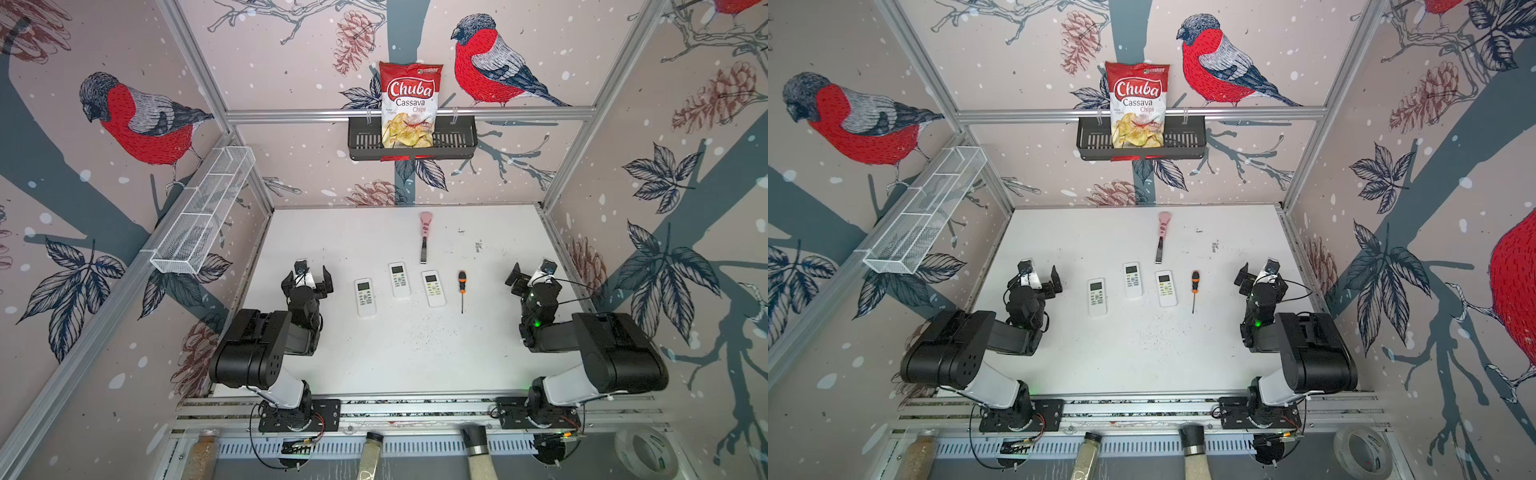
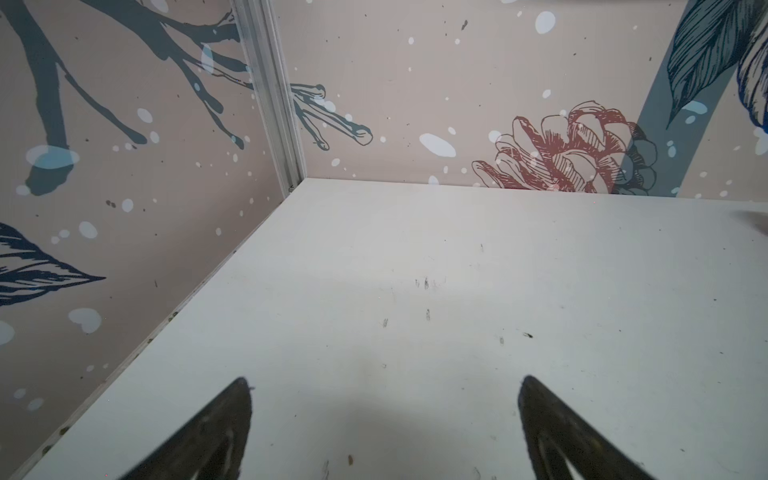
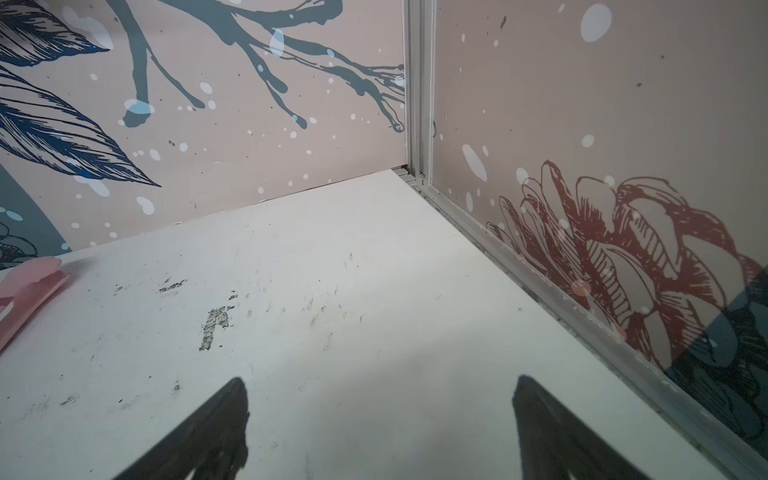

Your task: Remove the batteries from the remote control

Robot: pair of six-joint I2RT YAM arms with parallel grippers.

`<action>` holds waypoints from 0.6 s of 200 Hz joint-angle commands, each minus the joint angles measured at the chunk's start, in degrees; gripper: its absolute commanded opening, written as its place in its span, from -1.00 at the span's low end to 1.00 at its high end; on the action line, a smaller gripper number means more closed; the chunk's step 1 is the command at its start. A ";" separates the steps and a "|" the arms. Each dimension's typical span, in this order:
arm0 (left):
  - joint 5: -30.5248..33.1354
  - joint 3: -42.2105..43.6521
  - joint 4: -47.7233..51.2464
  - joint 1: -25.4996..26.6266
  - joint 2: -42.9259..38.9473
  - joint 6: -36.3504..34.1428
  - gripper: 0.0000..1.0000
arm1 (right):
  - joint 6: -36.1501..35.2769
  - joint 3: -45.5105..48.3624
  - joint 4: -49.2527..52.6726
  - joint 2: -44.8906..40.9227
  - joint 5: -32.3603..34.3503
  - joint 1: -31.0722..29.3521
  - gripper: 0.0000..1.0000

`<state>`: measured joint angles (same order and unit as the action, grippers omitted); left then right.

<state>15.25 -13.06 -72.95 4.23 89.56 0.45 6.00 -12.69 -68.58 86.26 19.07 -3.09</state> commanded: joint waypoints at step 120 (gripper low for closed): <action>0.01 0.00 -2.61 -0.10 -0.17 -0.31 0.97 | 0.32 -0.50 -0.99 0.06 0.12 0.19 0.99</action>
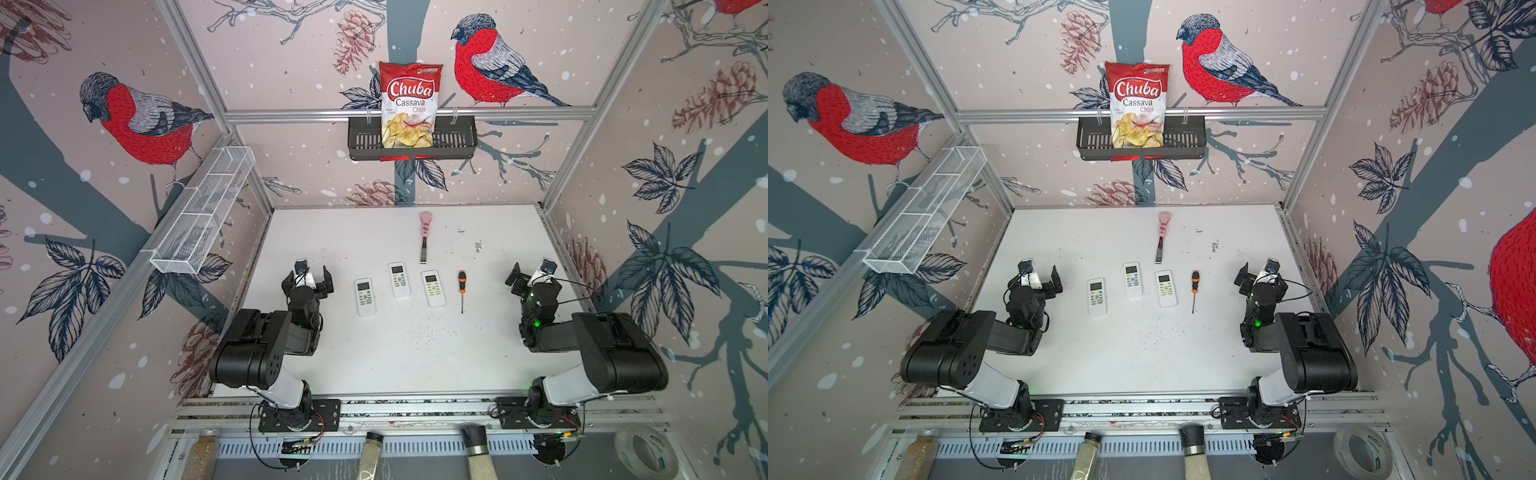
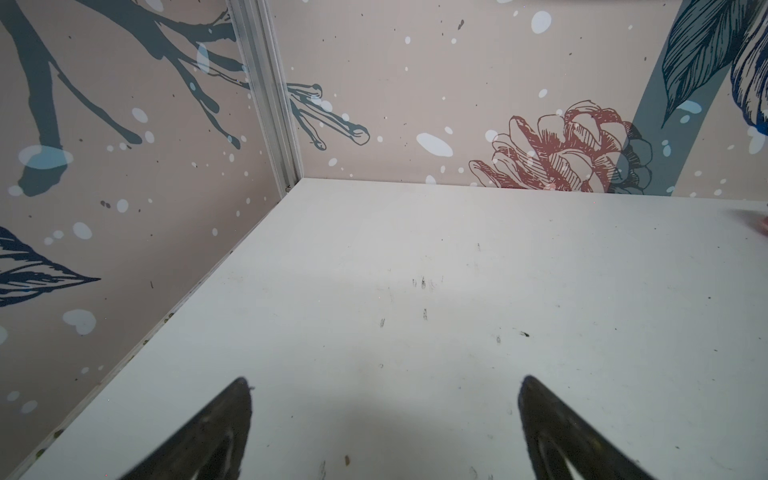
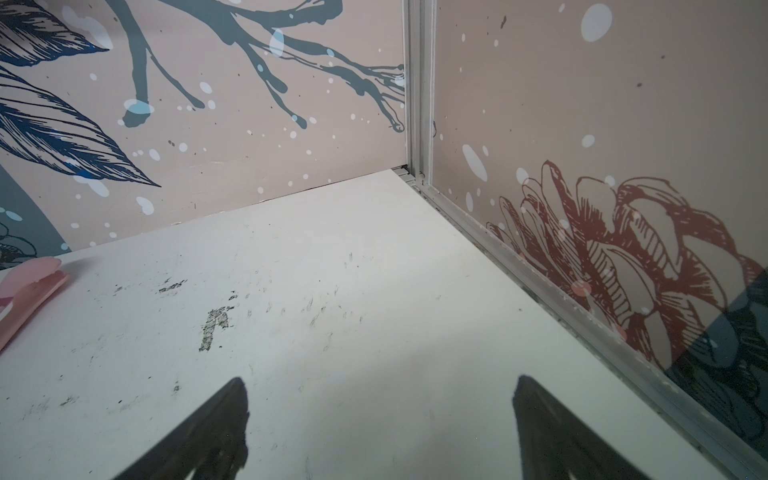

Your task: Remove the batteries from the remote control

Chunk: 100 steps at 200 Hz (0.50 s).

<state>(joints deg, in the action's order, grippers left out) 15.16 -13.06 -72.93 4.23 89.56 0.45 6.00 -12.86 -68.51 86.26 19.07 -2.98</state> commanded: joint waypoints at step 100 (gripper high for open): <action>4.18 -3.67 7.10 -0.27 -4.43 0.97 0.97 | -0.49 0.03 -2.10 -0.41 0.58 -0.45 0.99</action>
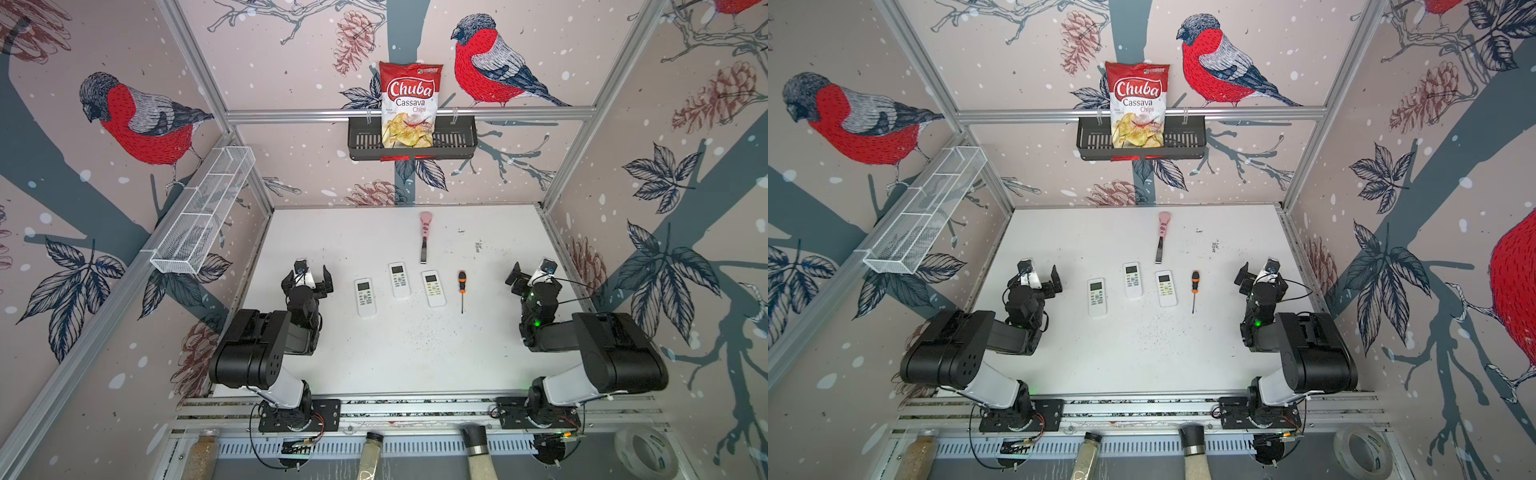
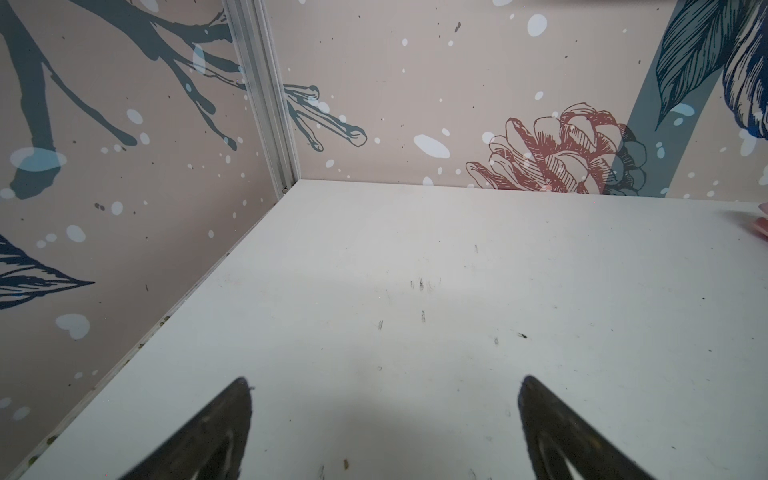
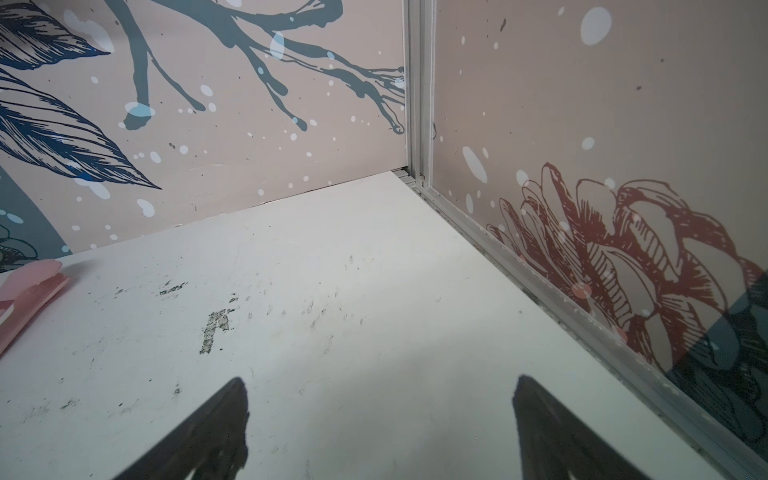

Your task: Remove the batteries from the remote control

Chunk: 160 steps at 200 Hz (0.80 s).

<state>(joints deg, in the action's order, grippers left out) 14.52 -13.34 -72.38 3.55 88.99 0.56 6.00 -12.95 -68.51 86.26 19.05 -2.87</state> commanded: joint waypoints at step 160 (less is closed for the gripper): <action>9.56 -57.23 100.81 20.33 7.47 20.62 0.94 | 16.12 -35.69 57.14 -2.33 -16.66 -6.50 0.99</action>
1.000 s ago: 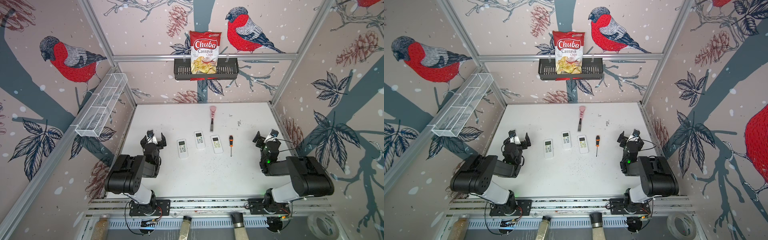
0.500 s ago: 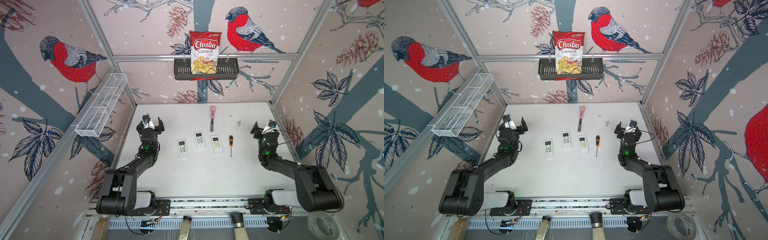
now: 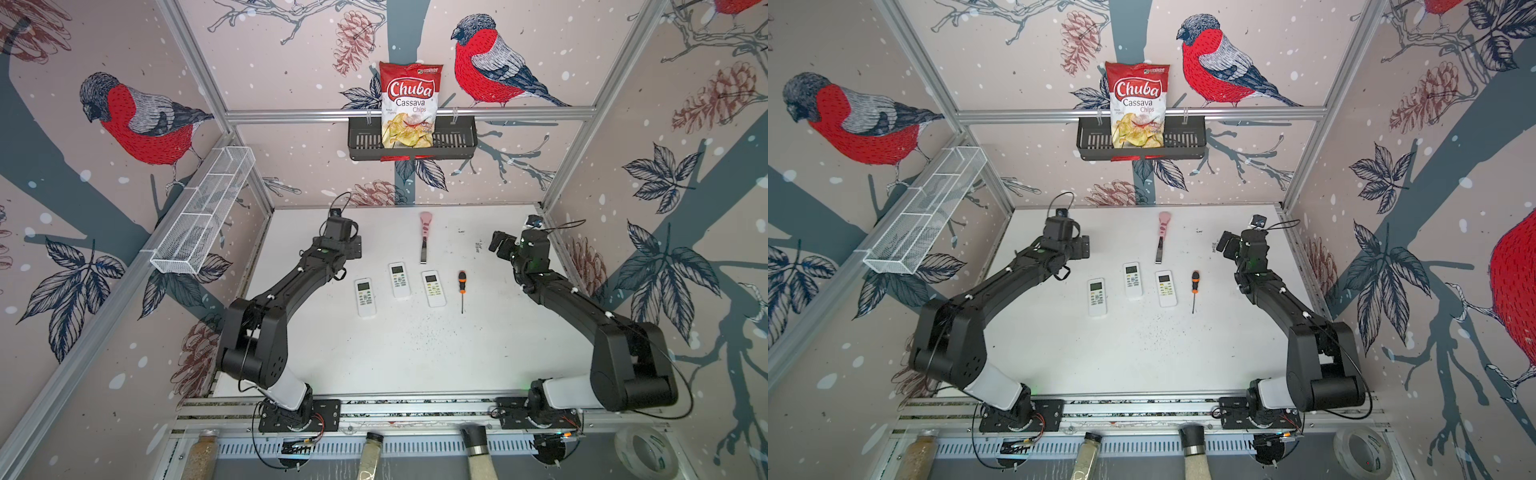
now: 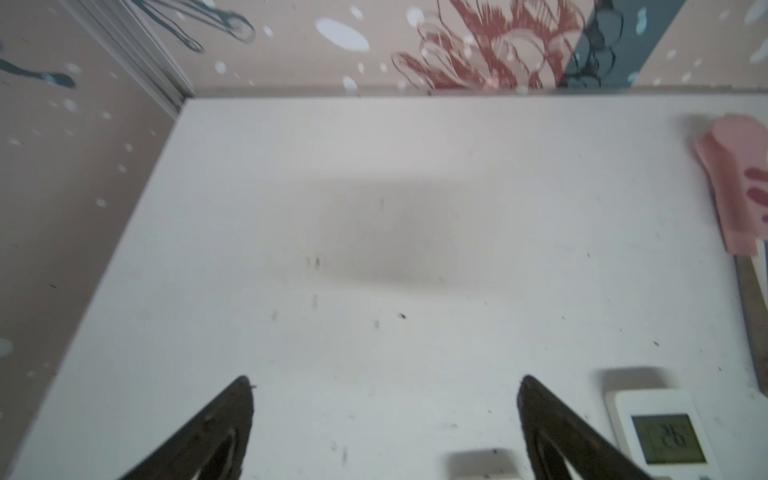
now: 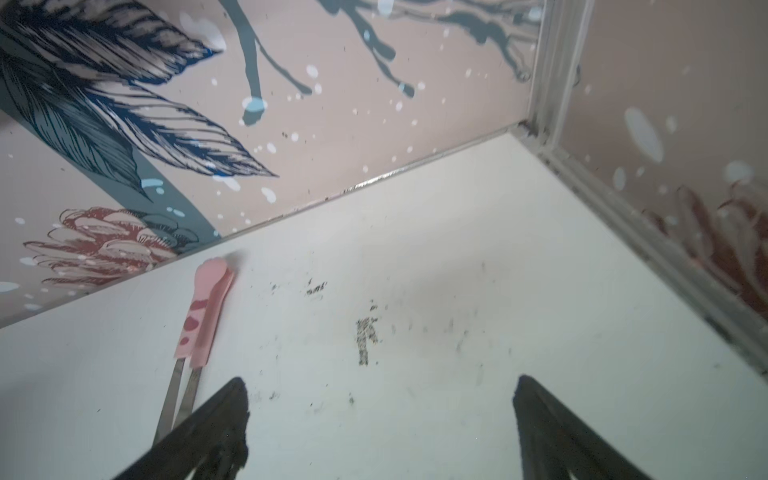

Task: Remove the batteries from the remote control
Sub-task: 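Reach the left gripper to the nearest white remote while the right arm moves forward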

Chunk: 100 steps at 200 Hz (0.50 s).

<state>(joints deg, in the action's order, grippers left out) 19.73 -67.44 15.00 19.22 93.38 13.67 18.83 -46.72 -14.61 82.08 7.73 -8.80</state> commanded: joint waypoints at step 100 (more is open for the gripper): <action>-0.50 7.83 13.61 13.74 0.66 26.33 0.72 | 5.08 -3.33 1.87 3.00 -5.81 -3.78 1.00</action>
<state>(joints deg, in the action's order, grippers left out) 22.17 -62.89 30.72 32.71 96.36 34.94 22.68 -49.80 -11.55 85.97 2.81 -12.29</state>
